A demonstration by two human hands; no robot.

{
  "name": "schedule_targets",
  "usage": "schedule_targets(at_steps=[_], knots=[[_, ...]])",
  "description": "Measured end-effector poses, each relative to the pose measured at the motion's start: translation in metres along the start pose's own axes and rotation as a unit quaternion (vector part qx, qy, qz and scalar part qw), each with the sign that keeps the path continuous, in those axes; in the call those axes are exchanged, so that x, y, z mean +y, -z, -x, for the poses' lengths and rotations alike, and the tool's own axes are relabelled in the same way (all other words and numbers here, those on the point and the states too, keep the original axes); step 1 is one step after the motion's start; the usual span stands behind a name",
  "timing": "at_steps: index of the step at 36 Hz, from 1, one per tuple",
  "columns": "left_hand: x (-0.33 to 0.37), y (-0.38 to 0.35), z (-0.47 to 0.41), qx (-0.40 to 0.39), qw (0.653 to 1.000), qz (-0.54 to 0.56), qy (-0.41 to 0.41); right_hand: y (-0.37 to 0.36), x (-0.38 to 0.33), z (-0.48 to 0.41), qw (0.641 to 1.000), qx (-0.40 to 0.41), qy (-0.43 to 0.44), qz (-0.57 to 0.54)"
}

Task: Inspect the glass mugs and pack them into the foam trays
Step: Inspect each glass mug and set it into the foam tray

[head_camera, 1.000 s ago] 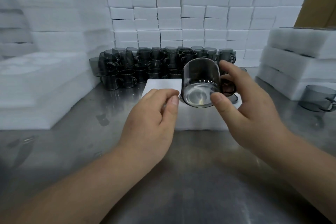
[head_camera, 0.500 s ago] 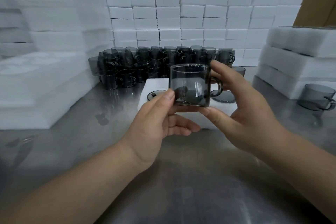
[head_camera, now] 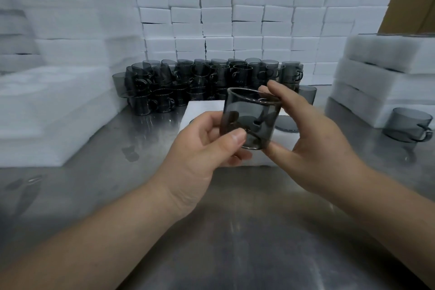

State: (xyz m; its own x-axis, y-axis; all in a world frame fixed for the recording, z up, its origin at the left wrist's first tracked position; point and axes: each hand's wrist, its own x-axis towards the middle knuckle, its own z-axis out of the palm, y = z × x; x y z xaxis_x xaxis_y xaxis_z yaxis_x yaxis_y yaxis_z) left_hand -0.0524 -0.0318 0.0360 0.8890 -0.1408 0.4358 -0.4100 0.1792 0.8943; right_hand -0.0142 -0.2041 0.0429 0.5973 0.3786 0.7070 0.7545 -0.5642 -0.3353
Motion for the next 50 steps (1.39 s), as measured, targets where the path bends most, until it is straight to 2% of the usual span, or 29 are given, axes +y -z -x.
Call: schedule_targets(at_steps=[3,8,12,16,20,26,31,41,50], knots=[[-0.001,-0.003,0.001,0.020,0.999,-0.010,-0.024,-0.001,0.002,-0.001,1.000,0.003,-0.019,-0.002],[-0.003,-0.007,0.002,0.084,0.988,-0.115,-0.061,-0.001,0.007,-0.002,0.999,0.022,-0.035,0.003],[-0.001,-0.007,0.005,0.158,0.932,-0.308,-0.105,0.000,0.007,-0.001,0.996,0.057,-0.048,-0.044],[-0.002,-0.008,0.005,0.173,0.898,-0.363,-0.177,0.006,0.000,0.001,0.990,0.078,-0.040,-0.111],[-0.005,-0.007,0.004,0.188,0.867,-0.411,-0.209,0.009,-0.010,0.001,0.989,0.054,-0.034,-0.130],[-0.008,-0.005,0.002,0.182,0.825,-0.471,-0.254,0.007,-0.016,0.002,0.992,0.012,-0.051,-0.114],[-0.006,-0.005,0.003,0.157,0.805,-0.497,-0.284,0.004,-0.018,0.001,0.993,0.001,-0.062,-0.097],[-0.005,-0.005,0.004,0.138,0.802,-0.507,-0.285,0.001,-0.016,0.002,0.989,0.016,-0.067,-0.128],[-0.004,-0.003,0.004,0.134,0.813,-0.519,-0.226,0.003,-0.004,-0.001,0.978,0.076,-0.077,-0.178]])
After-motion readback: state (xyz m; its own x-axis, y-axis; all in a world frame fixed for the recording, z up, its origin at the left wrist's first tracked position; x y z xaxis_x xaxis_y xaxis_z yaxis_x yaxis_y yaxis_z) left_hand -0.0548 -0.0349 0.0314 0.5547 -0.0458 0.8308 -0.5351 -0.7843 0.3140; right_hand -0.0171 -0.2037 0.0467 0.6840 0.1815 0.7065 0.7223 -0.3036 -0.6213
